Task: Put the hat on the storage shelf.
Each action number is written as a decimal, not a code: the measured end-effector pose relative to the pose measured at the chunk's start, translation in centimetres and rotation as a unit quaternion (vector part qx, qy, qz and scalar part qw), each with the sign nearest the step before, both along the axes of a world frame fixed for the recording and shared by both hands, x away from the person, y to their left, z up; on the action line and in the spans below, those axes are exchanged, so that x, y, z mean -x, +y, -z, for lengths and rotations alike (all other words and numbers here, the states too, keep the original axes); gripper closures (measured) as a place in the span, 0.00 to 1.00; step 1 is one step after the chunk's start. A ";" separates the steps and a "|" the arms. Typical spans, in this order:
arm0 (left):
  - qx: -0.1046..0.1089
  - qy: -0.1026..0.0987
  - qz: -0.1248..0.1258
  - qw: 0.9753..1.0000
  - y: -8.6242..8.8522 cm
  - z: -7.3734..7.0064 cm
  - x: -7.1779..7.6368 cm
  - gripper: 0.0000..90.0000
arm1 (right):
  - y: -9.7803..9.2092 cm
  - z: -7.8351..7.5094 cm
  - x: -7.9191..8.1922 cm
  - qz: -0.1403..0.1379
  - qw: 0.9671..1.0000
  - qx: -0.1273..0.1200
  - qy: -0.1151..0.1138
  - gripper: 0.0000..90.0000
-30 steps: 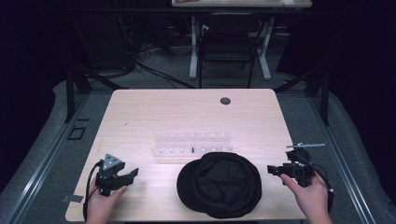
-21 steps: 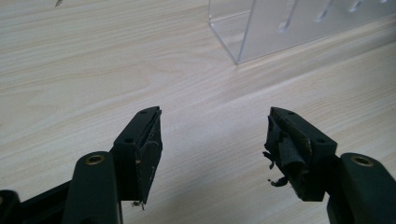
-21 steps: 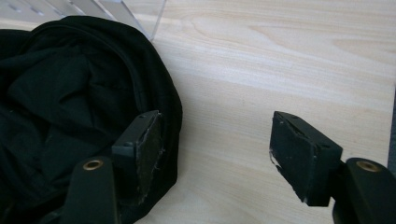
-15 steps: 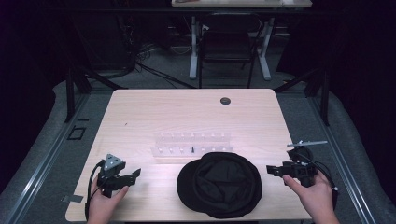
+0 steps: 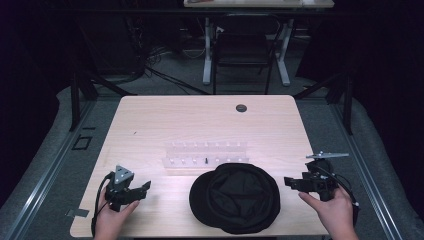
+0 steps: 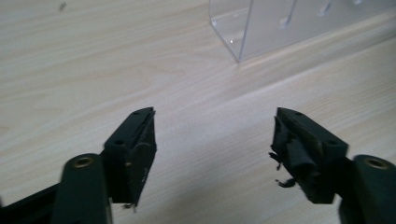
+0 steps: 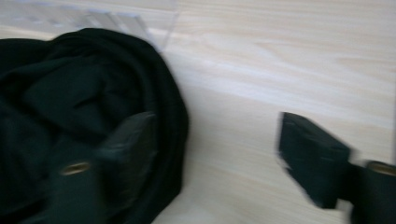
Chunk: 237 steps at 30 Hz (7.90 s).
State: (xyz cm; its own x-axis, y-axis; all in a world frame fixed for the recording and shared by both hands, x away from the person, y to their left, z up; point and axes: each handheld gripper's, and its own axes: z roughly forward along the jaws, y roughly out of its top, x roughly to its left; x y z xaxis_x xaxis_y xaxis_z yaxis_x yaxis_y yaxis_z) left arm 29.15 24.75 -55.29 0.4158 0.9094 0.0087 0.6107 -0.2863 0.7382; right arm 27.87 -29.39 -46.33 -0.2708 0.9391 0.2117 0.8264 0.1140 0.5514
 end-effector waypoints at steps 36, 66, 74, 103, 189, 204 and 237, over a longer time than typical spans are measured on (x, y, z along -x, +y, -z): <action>0.013 0.030 0.031 0.999 0.1 0.2 0.1 0.51 | 0.6 2.0 -2.0 0.022 0.990 -0.035 0.135 0.53; 0.015 0.040 0.034 0.999 0.1 0.5 0.0 0.54 | 1.3 4.4 -3.3 0.021 0.980 -0.076 0.185 0.96; 0.014 0.040 0.035 0.999 0.1 0.5 -0.1 0.54 | -0.6 4.0 -3.7 0.038 0.978 -0.067 0.194 0.94; 0.022 0.059 0.011 0.998 -0.4 1.1 -0.6 0.22 | -0.5 4.0 -3.3 0.019 0.987 -0.027 0.160 0.35; 0.018 0.082 0.018 0.996 -0.6 0.8 -0.4 0.55 | -0.6 -0.2 -4.8 -0.005 0.969 -0.063 0.237 0.98; 0.018 0.087 0.023 0.996 -0.6 0.7 -0.4 0.55 | 1.3 -4.5 -4.6 -0.009 0.970 -0.042 0.240 0.98; 0.018 0.081 0.022 0.996 -0.7 0.6 -0.4 0.54 | 2.8 -7.9 -4.0 -0.059 0.934 -0.253 0.246 0.98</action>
State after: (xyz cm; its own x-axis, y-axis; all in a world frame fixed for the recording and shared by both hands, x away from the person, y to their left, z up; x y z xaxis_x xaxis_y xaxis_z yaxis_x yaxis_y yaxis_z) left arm 29.53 24.04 -55.89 0.4485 0.8889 -0.0931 0.7100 -0.2910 0.6412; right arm 31.87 -26.58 -38.47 -0.1201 0.6548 0.7462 0.9920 0.0488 0.1168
